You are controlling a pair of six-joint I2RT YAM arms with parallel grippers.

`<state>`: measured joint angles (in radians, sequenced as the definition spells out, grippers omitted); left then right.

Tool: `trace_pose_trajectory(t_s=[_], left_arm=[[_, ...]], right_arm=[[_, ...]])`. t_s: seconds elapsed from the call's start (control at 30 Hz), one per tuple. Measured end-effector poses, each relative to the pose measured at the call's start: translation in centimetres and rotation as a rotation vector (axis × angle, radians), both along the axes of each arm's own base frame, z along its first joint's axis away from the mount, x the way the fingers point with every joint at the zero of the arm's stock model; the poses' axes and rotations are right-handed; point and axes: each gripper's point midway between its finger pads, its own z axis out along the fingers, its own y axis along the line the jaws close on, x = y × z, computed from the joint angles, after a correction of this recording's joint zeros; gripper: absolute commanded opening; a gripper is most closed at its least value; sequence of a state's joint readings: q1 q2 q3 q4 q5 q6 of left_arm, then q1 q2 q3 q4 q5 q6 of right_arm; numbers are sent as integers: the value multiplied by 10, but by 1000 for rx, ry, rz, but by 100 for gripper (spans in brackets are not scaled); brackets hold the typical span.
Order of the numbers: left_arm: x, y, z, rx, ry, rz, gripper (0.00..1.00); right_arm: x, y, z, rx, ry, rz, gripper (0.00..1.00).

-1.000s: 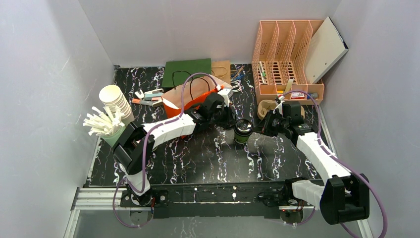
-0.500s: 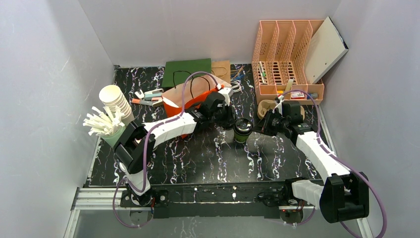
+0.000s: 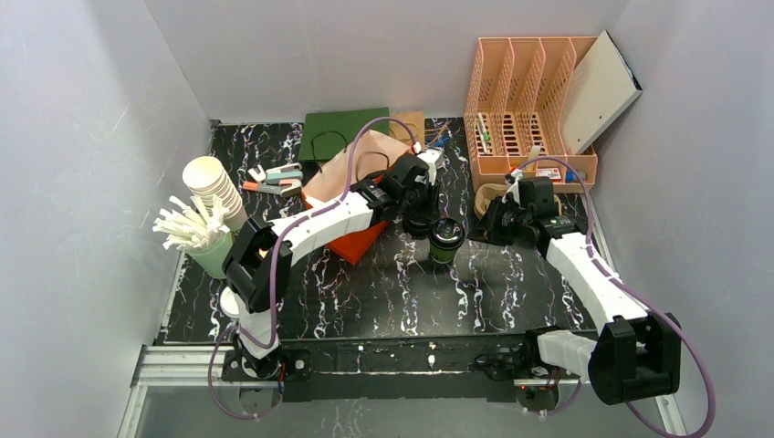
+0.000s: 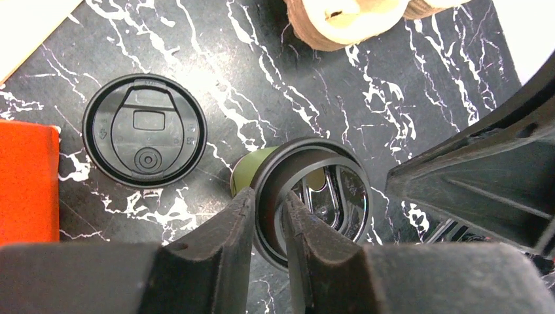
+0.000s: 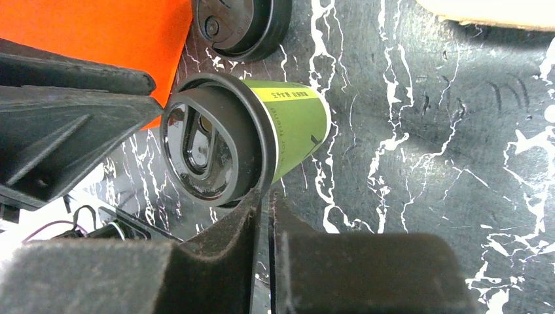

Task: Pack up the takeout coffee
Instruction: Adjust the cup lid on the coffee cup, then move the coffee cup to the center of the board.

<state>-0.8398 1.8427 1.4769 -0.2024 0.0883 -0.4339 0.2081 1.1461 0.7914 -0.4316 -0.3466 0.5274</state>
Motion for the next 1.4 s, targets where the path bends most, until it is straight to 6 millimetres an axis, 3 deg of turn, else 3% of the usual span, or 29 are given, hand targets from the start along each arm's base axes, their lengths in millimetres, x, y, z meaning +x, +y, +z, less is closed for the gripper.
trace_pose_trajectory(t_s=[0.2,0.27,0.43,0.53,0.67,0.87,1.07,1.23,1.4], left_arm=[[-4,5,-3,32,15,-6,33],[-4,5,1,33,12,-9,37],[-3,4,32,5,-31,-31,56],[-7,9,61,-24,-74,-41,75],[-17,26,107,-50,-141,-40,81],[-32,84,179,-36,-287,59,82],[-54,162,219,29,-380,238,85],[-72,228,234,79,-426,421,89],[-86,279,218,172,-423,571,95]], right_arm=[[4,0,12,-10,-26,18,32],[4,-1,15,-18,-33,27,46],[10,-1,31,-47,-69,64,97],[12,0,36,-62,-97,90,98],[6,5,34,-113,-99,121,98],[-4,30,35,-222,-129,211,98],[-14,46,16,-351,-111,266,98],[-25,52,4,-436,-101,278,98],[-27,48,-4,-474,-94,250,98]])
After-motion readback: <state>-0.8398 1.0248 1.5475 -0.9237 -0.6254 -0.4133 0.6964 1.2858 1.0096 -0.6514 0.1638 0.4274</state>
